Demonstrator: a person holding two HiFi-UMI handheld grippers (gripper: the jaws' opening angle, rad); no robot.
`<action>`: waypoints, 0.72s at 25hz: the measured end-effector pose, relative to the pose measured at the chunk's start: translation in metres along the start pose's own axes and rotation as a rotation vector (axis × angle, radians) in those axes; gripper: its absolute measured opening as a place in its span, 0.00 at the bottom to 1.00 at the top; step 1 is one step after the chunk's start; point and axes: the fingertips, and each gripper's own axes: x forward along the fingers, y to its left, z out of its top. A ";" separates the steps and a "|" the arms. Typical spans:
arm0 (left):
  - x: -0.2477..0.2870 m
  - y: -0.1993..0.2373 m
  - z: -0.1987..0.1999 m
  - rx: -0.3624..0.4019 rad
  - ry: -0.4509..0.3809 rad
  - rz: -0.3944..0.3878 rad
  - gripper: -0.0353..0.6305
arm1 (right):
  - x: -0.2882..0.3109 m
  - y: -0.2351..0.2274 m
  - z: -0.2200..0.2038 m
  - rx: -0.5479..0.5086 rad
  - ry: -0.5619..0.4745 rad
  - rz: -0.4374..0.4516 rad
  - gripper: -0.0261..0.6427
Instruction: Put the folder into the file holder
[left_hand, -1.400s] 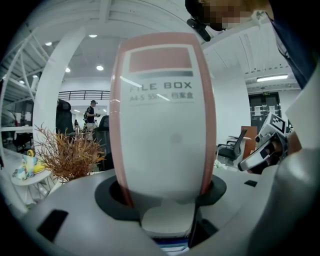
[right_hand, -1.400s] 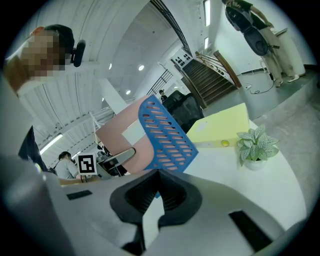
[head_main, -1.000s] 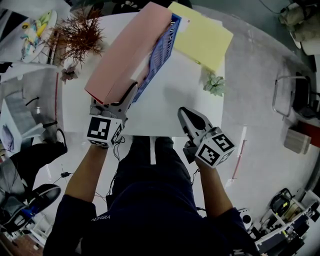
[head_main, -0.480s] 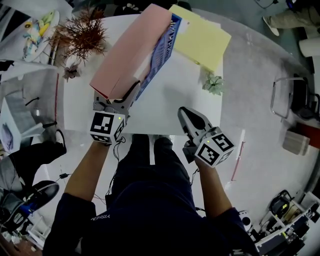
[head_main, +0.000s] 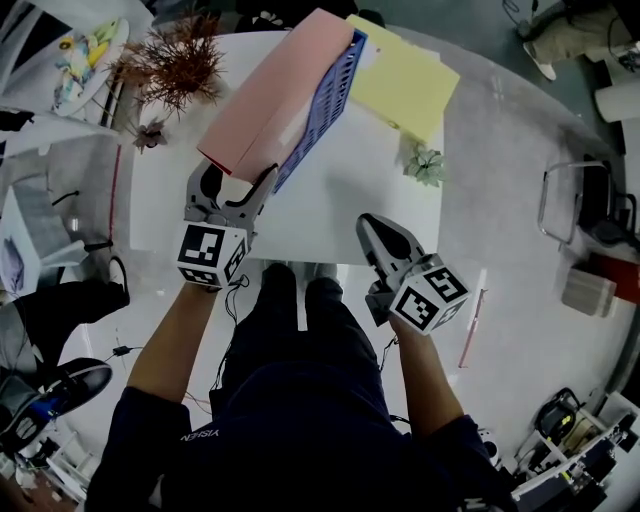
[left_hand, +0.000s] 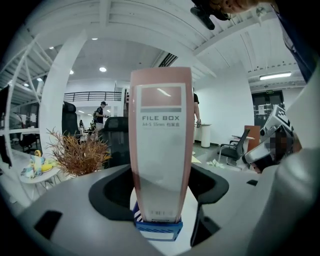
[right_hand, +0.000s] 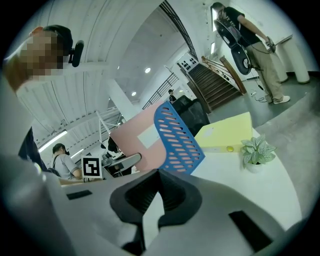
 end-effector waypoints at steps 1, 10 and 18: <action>-0.003 0.000 0.000 -0.002 -0.001 0.003 0.54 | -0.001 0.001 0.000 -0.003 -0.001 0.002 0.05; -0.033 -0.003 -0.006 -0.041 0.002 0.022 0.54 | -0.007 0.018 0.002 -0.032 -0.004 0.025 0.05; -0.062 0.000 -0.005 -0.082 -0.007 0.044 0.54 | -0.004 0.034 0.012 -0.066 -0.007 0.050 0.05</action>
